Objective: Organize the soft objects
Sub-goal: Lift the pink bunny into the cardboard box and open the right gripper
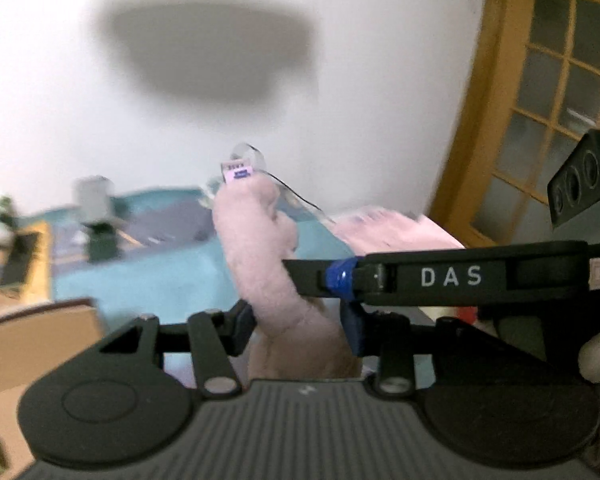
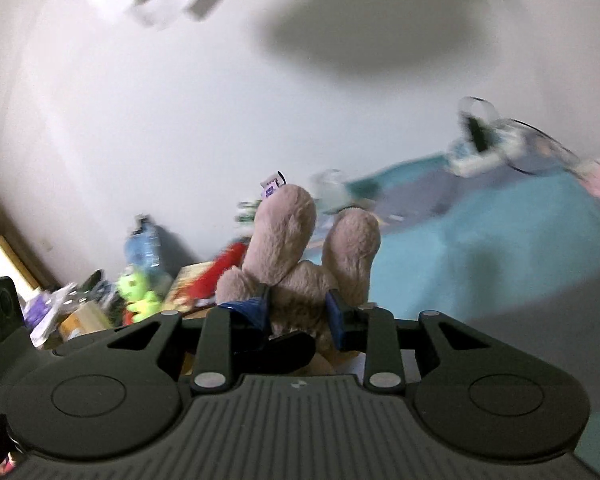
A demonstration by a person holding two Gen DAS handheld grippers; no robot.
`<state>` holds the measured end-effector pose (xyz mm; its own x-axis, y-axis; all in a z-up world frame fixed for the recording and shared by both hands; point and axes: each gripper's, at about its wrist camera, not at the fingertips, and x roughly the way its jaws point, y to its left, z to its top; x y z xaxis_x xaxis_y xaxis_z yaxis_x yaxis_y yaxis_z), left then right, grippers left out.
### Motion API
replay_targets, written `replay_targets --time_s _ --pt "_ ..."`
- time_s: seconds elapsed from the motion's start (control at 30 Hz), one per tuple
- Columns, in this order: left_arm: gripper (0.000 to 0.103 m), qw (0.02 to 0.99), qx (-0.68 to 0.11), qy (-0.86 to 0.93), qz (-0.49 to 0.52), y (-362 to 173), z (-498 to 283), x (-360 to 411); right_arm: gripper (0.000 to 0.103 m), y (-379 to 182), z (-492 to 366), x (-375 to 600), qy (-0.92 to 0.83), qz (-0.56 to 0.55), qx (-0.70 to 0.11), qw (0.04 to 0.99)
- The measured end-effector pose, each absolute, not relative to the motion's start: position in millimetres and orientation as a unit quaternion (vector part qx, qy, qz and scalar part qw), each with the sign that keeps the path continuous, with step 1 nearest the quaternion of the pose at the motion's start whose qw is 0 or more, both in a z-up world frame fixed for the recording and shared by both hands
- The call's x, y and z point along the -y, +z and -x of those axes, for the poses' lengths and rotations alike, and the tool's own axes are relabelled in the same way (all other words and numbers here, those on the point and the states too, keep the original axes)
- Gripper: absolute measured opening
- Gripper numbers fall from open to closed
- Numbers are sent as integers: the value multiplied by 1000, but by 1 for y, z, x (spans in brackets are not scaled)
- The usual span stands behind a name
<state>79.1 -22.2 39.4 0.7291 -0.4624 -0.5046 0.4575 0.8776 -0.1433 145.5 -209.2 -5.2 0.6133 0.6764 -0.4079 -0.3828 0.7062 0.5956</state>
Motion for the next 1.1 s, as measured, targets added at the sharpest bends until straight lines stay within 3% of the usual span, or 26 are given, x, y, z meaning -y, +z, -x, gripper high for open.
replay_targets --time_s 0.27,0.6,0.87,1.1 --pt "39 953 -266 -145 16 43 -69 -86 13 -1 -162 87 397 -191 -317 839" --pt "39 938 -340 -63 27 -18 -78 -196 13 -46 -165 -51 424 -120 -389 809" --pt "39 915 -400 -36 38 -68 -94 -243 14 -81 -162 -97 413 -99 -461 779" --pt "38 901 -432 7 33 -82 -107 -262 15 -86 -169 -110 401 -134 -513 747"
